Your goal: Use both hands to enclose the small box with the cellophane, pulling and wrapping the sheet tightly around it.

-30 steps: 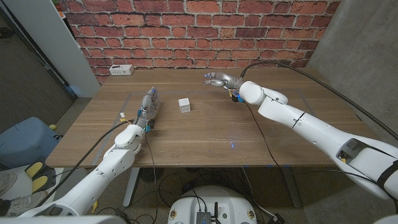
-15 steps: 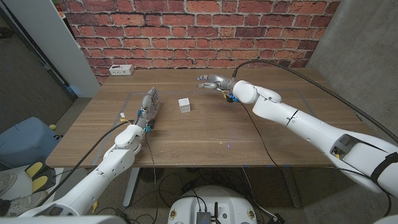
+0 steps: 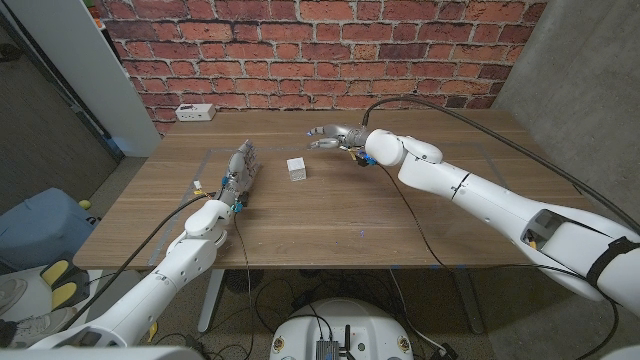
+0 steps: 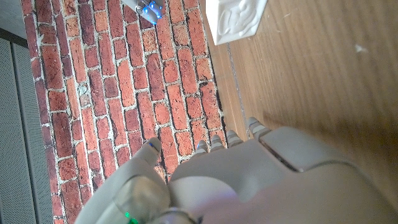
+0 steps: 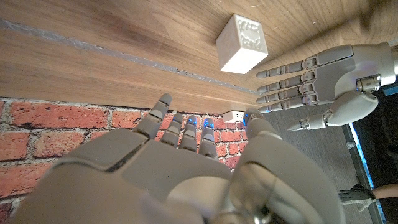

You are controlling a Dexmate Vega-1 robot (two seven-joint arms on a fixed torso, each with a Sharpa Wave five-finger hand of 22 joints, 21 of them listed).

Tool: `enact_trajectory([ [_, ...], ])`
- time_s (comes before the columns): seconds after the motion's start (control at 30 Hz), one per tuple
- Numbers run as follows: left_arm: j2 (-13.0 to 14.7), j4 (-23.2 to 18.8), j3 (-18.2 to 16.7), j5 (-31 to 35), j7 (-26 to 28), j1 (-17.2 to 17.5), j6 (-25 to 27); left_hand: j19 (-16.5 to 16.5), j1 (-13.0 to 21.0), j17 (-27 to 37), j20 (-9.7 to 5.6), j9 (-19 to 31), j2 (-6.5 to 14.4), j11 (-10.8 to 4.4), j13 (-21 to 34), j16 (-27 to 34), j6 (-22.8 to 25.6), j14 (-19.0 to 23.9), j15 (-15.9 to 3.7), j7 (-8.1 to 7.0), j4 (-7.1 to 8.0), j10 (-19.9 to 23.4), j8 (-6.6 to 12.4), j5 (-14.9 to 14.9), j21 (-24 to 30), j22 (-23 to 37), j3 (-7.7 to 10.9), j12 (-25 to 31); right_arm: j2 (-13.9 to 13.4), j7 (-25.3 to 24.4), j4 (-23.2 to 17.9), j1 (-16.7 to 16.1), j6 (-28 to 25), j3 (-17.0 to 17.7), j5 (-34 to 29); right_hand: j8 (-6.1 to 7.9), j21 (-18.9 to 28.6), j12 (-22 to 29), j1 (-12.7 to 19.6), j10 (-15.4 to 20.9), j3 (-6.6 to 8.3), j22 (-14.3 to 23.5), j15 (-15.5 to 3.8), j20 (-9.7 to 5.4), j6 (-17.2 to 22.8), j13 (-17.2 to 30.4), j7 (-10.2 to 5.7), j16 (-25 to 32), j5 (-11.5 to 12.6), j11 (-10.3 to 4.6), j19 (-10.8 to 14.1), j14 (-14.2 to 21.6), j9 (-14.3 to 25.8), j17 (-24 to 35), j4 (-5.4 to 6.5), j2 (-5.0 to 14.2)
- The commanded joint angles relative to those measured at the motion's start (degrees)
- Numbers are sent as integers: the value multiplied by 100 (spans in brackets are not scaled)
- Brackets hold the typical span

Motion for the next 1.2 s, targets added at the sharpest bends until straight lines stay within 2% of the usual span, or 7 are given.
enact_trajectory([
  [0.03,-12,33,6,-17,-18,-12,2,22,-25,27,3,6,26,39,22,9,-227,-626,25,-33,2,-649,-5,29,-32,20,-10,14,194,230,240,177,118,-222,-240,-37,9,-27,111,-36,74,12,-66,1,-54,25,31,1,0,-123,67,0,9,21,0,-14],
  [0.1,-14,32,1,-22,-7,-6,4,22,-25,27,1,6,26,43,22,9,-228,-623,22,-30,2,-646,-7,29,-34,20,-12,14,217,241,272,199,138,-261,-301,-61,6,-49,153,-95,91,11,-75,-3,-123,25,24,-8,1,-172,74,-3,9,15,-26,-35],
  [0.17,-16,41,-2,-29,-18,-6,-2,22,-26,27,3,6,26,36,22,9,-230,-623,24,-31,2,-648,-8,29,-36,20,-13,12,248,293,298,234,112,-308,-365,-96,-1,-90,273,-231,130,10,-53,23,-279,24,28,-44,-4,-225,91,-41,8,-4,-115,-95],
  [0.37,-26,71,-1,-32,-31,-12,-15,23,-27,27,3,6,26,35,23,7,-232,-623,24,-25,3,-651,-12,30,-40,21,-16,9,331,382,309,336,-72,-499,-712,-131,-32,-139,502,-531,189,8,-120,6,-603,22,-34,-107,-2,-277,61,-152,10,-24,-268,-165],
  [0.47,-36,92,0,-38,-37,-19,-18,22,-27,27,2,7,27,37,23,5,-231,-625,22,-24,3,-650,-13,30,-43,21,-17,9,371,431,325,380,-108,-575,-843,-117,-35,-136,571,-577,205,6,-119,26,-629,21,-54,-113,-6,-279,65,-160,11,-29,-311,-188],
  [0.73,-58,141,-2,-46,-52,-34,-45,24,-29,28,2,7,27,39,23,3,-230,-628,18,-18,3,-649,-15,31,-47,22,-21,8,531,651,541,544,17,-728,-959,-108,-44,-125,661,-616,224,5,-123,42,-682,20,-55,-120,-13,-288,56,-172,11,-34,-353,-215],
  [1.2,-84,232,-18,-87,-79,-45,-55,28,-30,28,0,7,28,40,24,2,-233,-623,14,-4,2,-648,-20,32,-56,23,-28,5,923,856,1199,868,386,-980,-1063,-86,-48,-103,787,-645,239,4,-125,59,-729,18,-32,-125,-29,-250,64,-185,13,-38,-388,-258],
])
